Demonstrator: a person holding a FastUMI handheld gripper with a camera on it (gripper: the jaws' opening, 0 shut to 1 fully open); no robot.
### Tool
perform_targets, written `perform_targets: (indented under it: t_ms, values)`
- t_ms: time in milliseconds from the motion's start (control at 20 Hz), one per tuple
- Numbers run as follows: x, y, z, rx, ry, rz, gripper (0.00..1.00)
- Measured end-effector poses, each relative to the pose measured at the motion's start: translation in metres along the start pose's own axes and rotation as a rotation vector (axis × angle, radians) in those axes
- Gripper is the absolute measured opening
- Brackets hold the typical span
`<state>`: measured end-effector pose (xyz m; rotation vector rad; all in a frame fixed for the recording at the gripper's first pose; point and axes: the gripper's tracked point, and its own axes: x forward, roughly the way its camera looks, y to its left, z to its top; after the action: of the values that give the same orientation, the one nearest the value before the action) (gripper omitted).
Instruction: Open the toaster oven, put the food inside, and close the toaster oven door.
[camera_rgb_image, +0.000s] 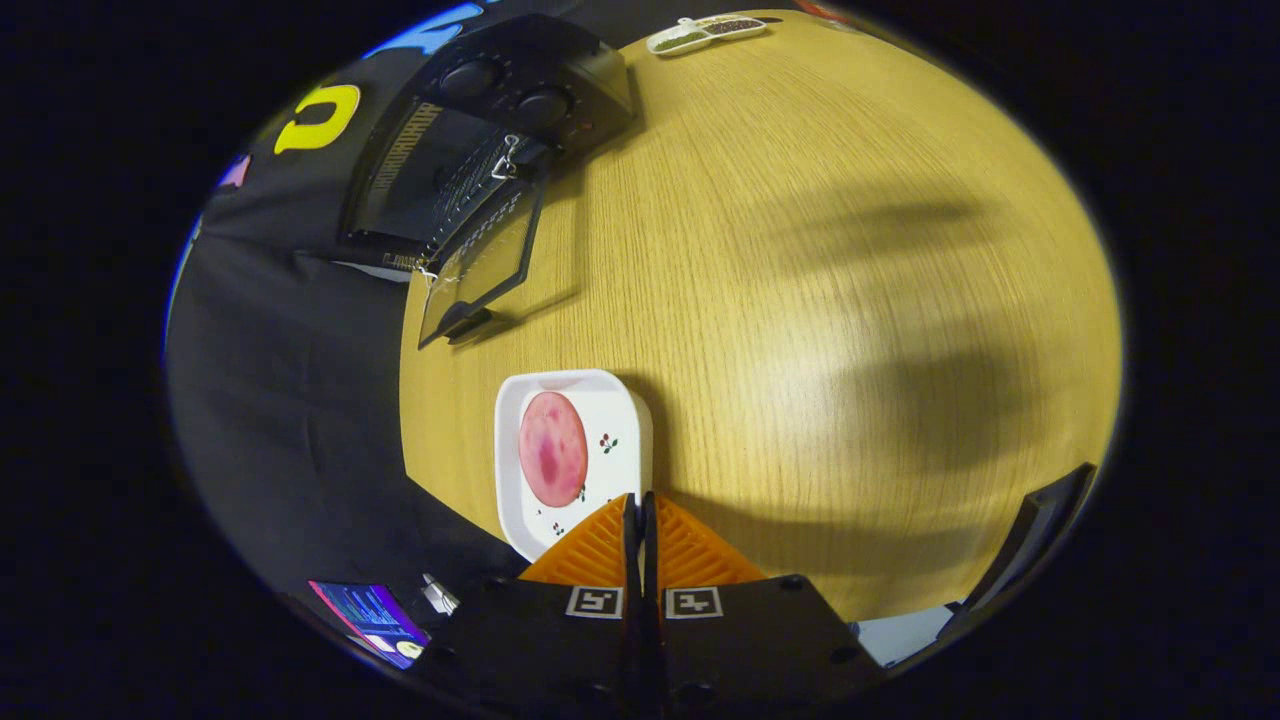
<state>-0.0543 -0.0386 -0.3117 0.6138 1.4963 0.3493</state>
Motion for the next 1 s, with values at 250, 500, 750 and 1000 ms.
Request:
perform_targets:
  t_ms: [250,500,750,1000]
  values:
    - [-0.008,0.034,-0.004,0.061,-0.073,0.075,0.02]
    - [-0.009,0.075,-0.001,0.117,-0.172,0.131,0.02]
    - [-0.001,0.109,-0.002,0.171,-0.273,0.15,0.02]
    - [0.012,0.138,-0.001,0.255,-0.356,0.176,0.01]
